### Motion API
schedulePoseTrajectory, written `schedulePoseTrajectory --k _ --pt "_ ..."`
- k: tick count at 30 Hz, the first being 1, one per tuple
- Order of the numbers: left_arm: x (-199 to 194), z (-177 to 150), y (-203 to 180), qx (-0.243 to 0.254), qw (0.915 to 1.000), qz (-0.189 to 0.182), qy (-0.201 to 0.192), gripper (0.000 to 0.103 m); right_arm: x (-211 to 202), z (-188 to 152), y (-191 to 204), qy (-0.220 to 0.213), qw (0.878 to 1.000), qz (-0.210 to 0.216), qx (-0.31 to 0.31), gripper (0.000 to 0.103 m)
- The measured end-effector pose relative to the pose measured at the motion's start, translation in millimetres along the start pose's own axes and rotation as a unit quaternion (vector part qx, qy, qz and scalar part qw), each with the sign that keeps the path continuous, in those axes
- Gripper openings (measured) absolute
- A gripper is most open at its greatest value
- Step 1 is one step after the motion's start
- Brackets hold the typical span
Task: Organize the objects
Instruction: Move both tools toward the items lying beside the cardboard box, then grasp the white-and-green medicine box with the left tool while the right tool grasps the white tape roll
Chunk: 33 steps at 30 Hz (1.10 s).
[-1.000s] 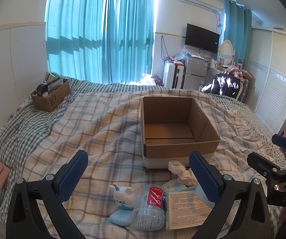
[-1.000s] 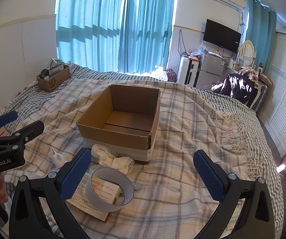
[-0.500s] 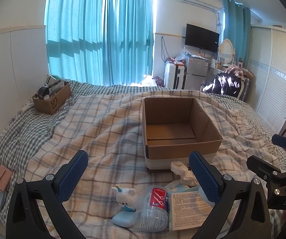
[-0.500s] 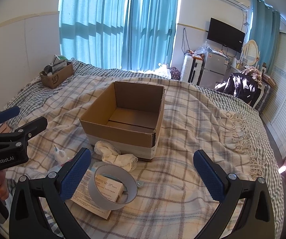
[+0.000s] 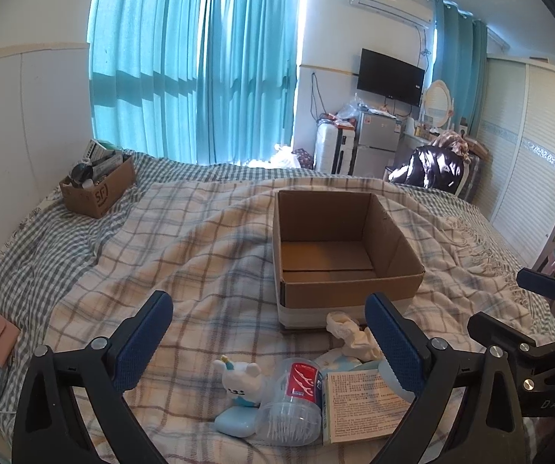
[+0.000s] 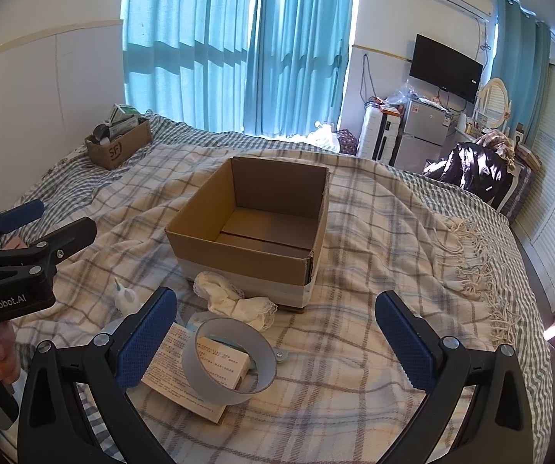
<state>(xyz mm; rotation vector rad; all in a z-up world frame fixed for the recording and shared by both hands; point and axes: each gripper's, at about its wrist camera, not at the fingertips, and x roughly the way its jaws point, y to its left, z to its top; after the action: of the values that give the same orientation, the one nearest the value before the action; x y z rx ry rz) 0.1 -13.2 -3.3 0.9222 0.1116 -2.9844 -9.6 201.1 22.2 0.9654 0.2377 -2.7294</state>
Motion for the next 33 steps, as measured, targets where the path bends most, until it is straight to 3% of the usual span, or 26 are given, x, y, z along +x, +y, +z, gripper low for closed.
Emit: schedulePoseTrajectory --k 6,15,24,27,30,33 --pt "5.9 -9.0 10.0 -0.008 0.9997 0.006 0.02 0.098 7.2 -4.6 6.7 0.017 1.0 0.019 -0.004 0.103" --pt "40.1 -41.7 21.7 -0.021 0.9953 0.012 0.094 0.098 53.2 -32.0 8.2 0.111 0.992 0.057 0.017 0.103" --pt "60.5 -61.6 14.9 -0.007 0.9906 0.01 0.137 0.097 95.3 -54.2 -5.5 0.183 0.978 0.074 0.062 0.1" --pt "62.6 -64.2 11.6 0.0 0.9901 0.01 0.14 0.097 108.0 -62.3 -13.7 0.201 0.97 0.102 0.096 0.098" --pt "63.0 -65.6 8.5 0.005 0.99 0.009 0.14 0.097 108.6 -63.1 -19.7 0.202 0.962 0.136 0.123 0.082" --pt "60.1 -66.5 3.6 0.007 0.9892 0.006 0.146 0.097 105.1 -64.0 -19.7 0.2 0.962 0.142 0.122 0.082"
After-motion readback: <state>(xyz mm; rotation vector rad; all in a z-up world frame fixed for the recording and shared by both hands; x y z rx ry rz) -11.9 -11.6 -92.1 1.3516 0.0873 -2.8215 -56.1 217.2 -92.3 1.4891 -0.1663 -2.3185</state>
